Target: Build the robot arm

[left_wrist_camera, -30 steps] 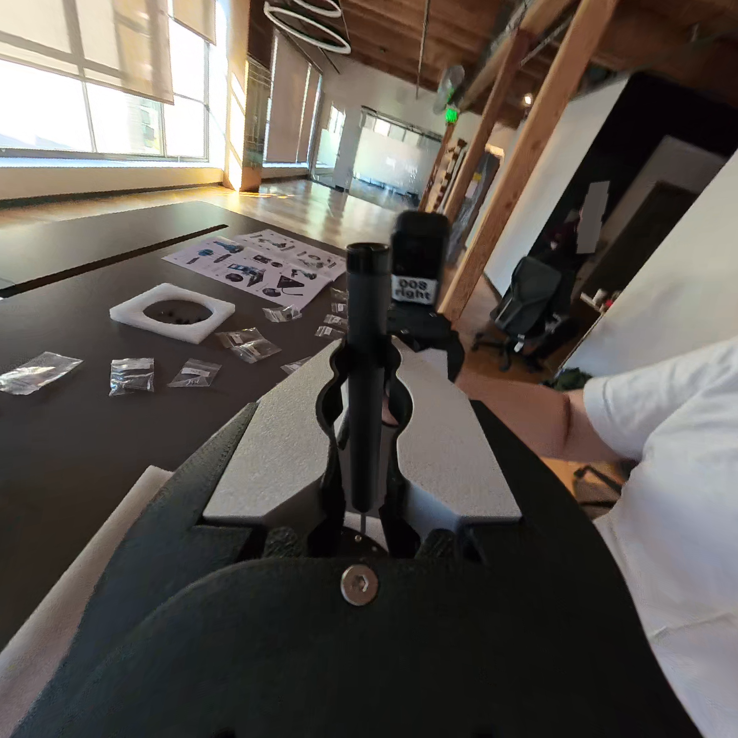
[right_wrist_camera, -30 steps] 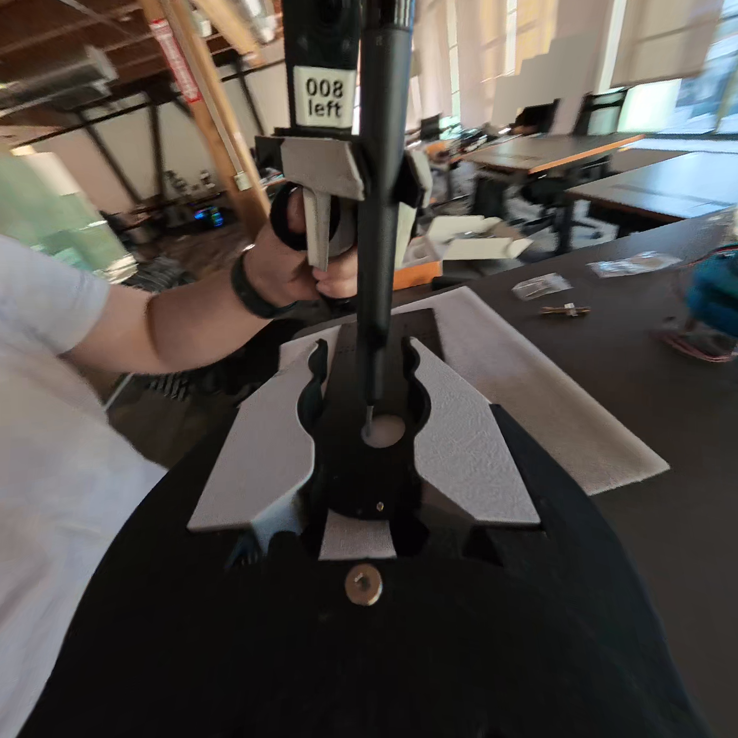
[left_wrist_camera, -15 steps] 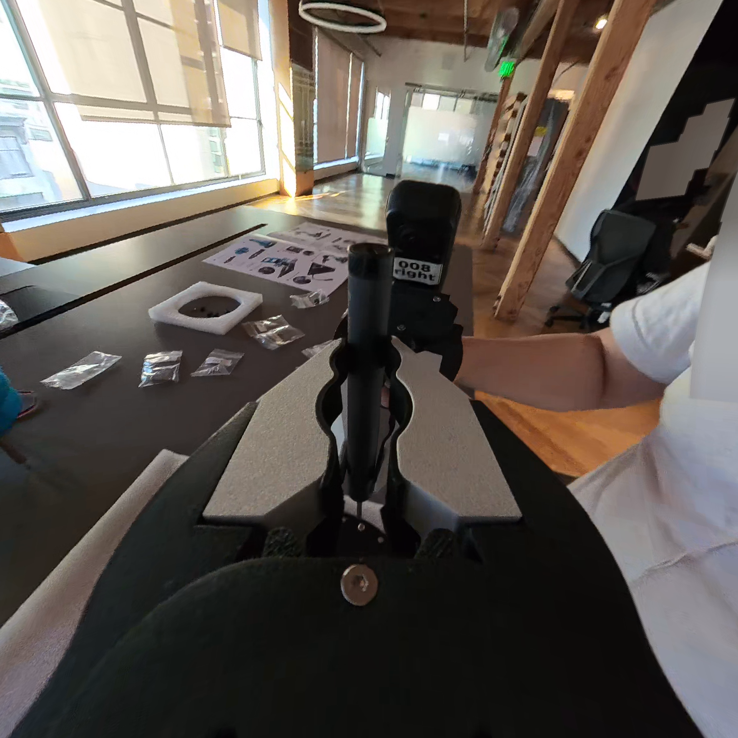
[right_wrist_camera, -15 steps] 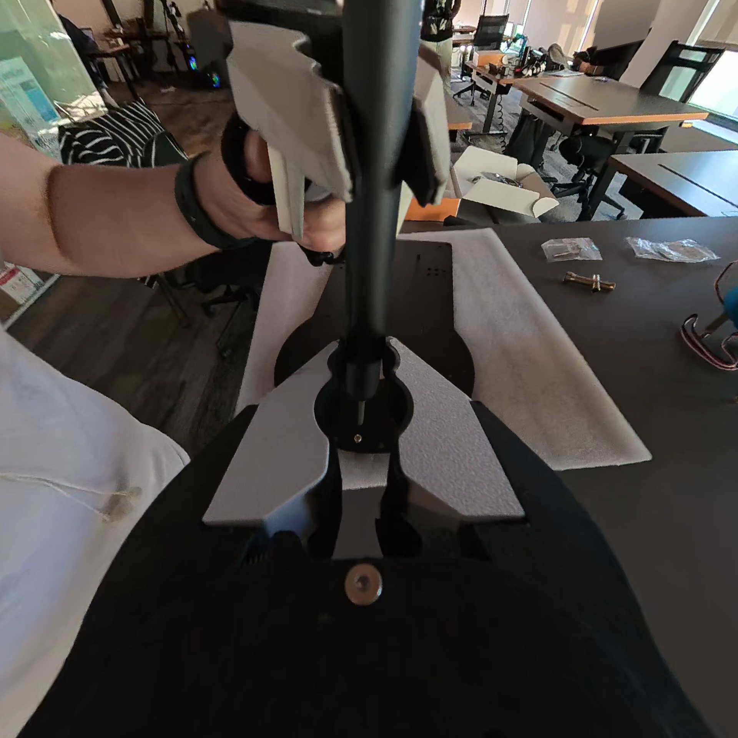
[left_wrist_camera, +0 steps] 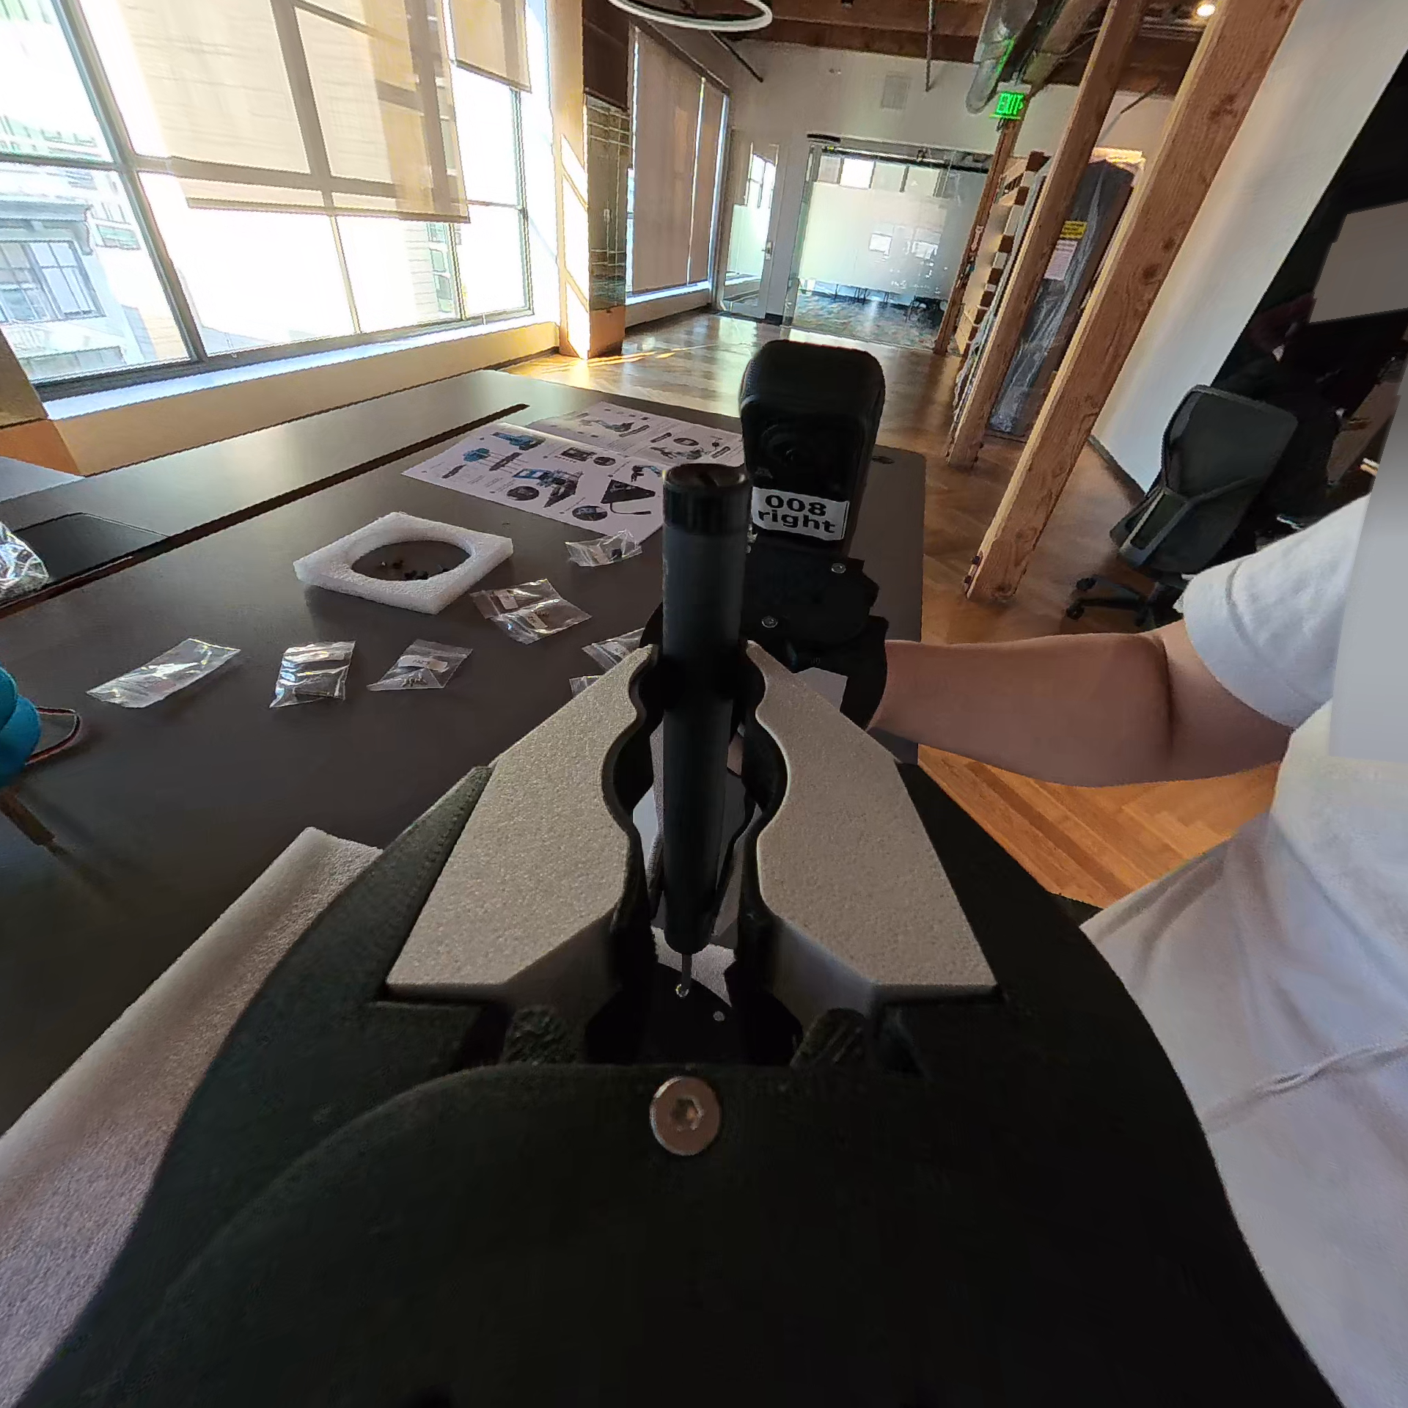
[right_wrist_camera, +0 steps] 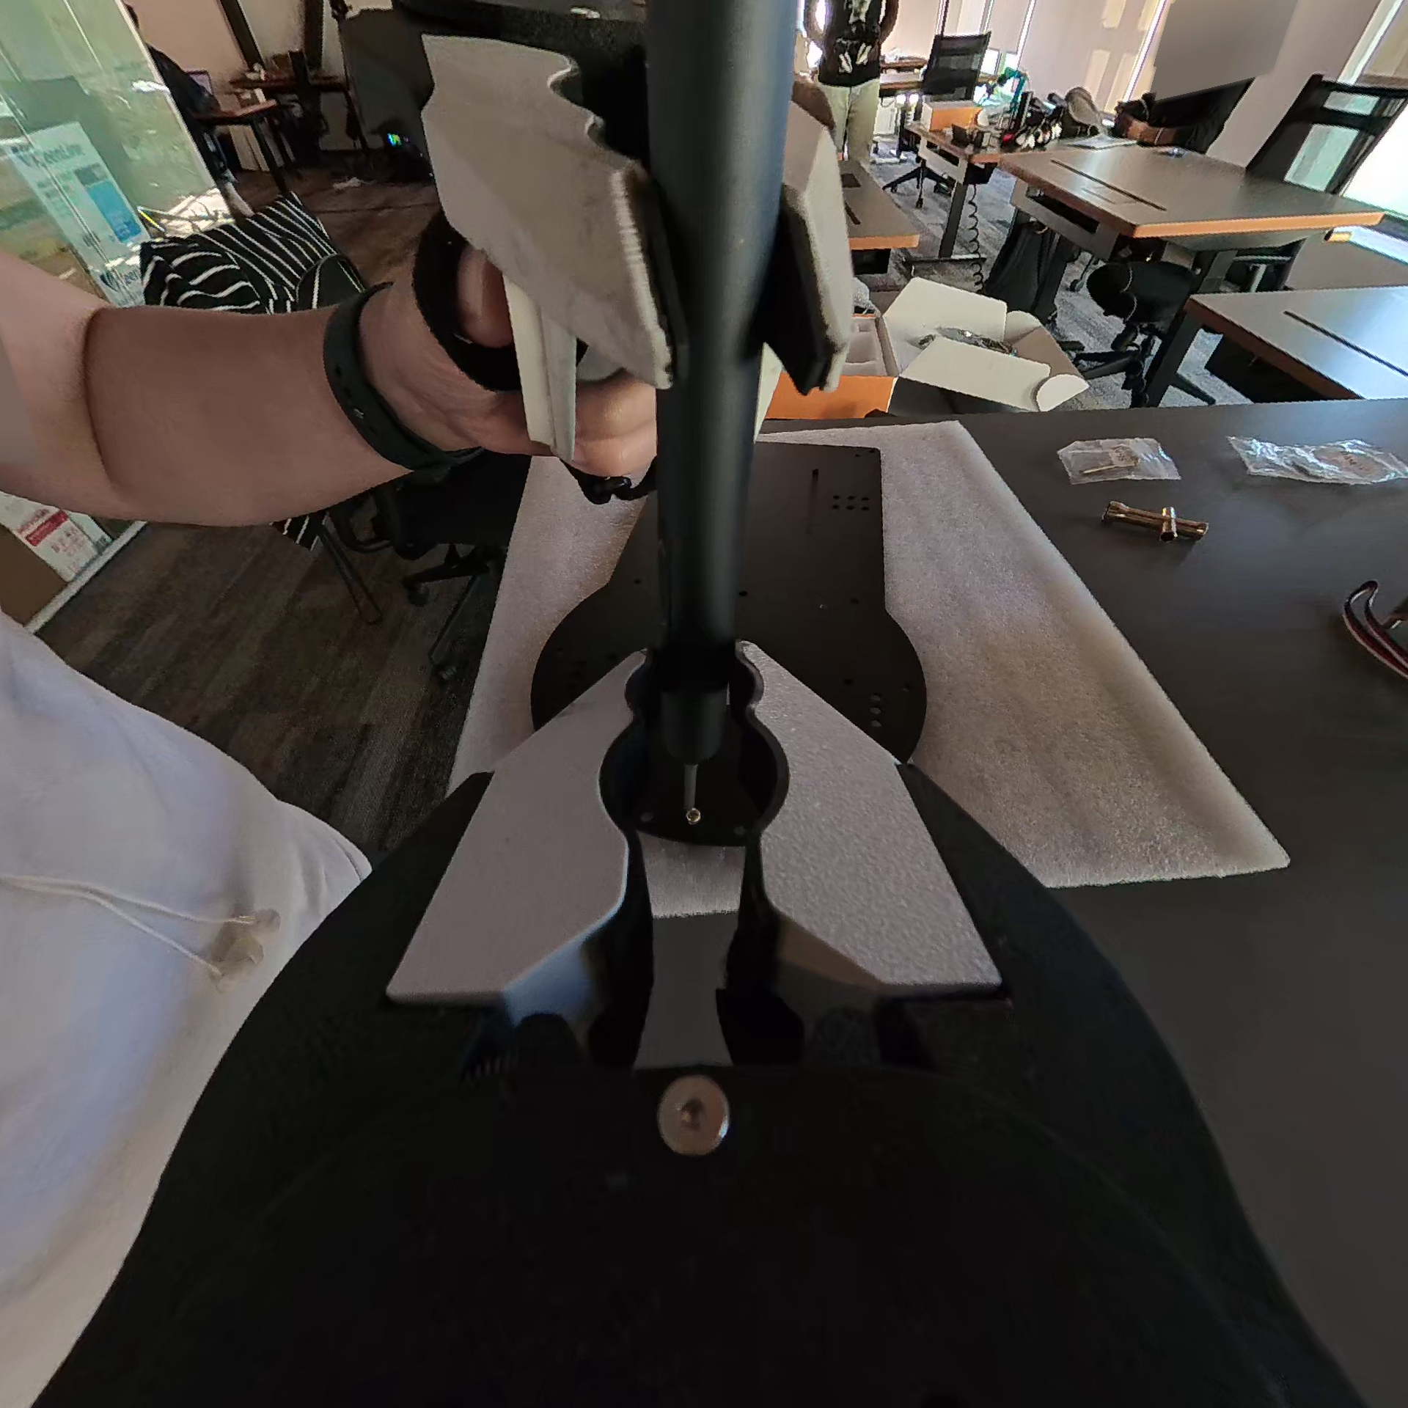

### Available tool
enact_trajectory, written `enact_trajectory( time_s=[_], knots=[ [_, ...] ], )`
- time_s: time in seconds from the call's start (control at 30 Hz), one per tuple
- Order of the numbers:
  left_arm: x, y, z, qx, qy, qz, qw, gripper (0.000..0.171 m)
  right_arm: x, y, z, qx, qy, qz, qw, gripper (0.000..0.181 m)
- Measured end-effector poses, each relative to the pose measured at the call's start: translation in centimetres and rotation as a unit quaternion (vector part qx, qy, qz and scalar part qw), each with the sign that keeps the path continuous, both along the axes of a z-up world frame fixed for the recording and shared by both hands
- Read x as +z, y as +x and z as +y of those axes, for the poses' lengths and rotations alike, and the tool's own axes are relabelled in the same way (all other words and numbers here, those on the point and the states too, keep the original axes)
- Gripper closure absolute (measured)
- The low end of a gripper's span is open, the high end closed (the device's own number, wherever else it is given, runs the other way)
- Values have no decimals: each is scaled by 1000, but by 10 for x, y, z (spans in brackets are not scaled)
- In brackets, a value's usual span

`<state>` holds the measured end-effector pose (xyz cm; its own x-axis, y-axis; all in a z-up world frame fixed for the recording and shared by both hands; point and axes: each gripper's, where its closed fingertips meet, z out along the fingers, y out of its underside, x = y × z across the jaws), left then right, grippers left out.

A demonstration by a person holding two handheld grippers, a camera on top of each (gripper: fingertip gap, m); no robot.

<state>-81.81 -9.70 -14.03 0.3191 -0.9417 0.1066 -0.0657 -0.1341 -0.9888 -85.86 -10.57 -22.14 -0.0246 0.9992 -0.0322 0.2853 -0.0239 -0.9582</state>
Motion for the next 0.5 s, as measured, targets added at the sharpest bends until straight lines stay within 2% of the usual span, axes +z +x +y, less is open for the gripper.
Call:
enact_trajectory(
  time_s=[0.5],
  knots=[
    [0, 3, 0, 3, 6, 5, 1000, 156, 1, 3, 2, -5, 0, 3, 1000, 166]
  ],
)
